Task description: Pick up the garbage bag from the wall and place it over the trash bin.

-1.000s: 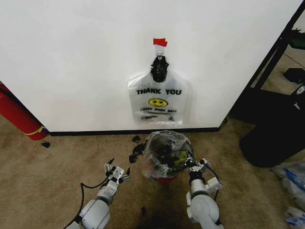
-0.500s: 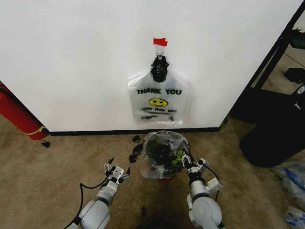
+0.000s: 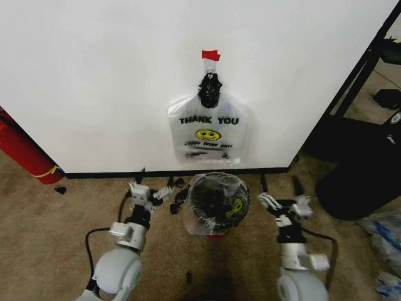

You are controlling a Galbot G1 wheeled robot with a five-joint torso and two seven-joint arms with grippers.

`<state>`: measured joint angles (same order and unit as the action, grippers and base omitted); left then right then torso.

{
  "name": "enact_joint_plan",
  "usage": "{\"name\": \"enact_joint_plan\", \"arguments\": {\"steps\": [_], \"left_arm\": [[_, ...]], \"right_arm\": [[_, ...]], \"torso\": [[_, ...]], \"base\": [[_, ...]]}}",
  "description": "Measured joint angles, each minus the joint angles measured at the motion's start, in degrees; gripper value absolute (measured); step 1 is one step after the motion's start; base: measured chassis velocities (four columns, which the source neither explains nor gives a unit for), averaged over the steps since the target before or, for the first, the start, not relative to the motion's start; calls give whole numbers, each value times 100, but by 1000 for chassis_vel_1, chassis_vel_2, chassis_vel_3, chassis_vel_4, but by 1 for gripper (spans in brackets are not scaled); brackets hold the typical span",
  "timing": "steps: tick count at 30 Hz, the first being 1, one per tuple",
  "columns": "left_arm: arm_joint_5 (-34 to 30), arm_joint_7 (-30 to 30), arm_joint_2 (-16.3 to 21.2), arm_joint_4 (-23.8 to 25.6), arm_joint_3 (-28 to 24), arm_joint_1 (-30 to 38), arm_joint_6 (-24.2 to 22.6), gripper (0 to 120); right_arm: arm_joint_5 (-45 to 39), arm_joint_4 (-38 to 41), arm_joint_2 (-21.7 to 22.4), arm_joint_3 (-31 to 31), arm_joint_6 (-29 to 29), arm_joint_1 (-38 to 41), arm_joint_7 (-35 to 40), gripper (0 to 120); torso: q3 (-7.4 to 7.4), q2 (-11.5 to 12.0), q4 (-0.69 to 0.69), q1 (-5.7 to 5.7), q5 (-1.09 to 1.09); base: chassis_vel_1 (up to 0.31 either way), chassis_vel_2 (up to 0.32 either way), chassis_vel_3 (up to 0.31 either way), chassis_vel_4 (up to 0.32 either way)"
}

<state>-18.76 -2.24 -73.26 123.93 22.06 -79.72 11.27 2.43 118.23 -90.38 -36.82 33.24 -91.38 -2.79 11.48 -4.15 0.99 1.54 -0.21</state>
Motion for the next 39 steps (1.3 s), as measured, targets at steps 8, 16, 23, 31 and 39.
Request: {"name": "enact_joint_plan", "arguments": {"steps": [8, 16, 23, 31, 39], "left_arm": [[-27, 303, -310, 315, 157, -200, -81, 100], [402, 410, -326, 291, 123, -252, -89, 100], [546, 54, -611, 501, 25, -618, -90, 100], [786, 101, -822, 646, 156, -809, -40, 100], [827, 187, -880, 607, 182, -811, -264, 100]], "right_arm": [[-95, 823, -201, -522, -452, -811, 200, 100], [-658, 1236, -191, -682, -872, -1127, 49, 100], [-1118, 1518, -185, -446, -1596, -1241, 278, 100], [-1169, 1284, -180, -374, -1460, -1071, 94, 100], [-1255, 1096, -178, -275, -1353, -948, 102, 100]], "torso": [[0, 0, 0, 0, -2], [0, 0, -1, 0, 0], [1, 0, -2, 0, -1], [1, 0, -1, 0, -1], [1, 0, -1, 0, -2]], "base": [[0, 0, 0, 0], [0, 0, 0, 0], [0, 0, 0, 0], [0, 0, 0, 0], [0, 0, 0, 0]]}}
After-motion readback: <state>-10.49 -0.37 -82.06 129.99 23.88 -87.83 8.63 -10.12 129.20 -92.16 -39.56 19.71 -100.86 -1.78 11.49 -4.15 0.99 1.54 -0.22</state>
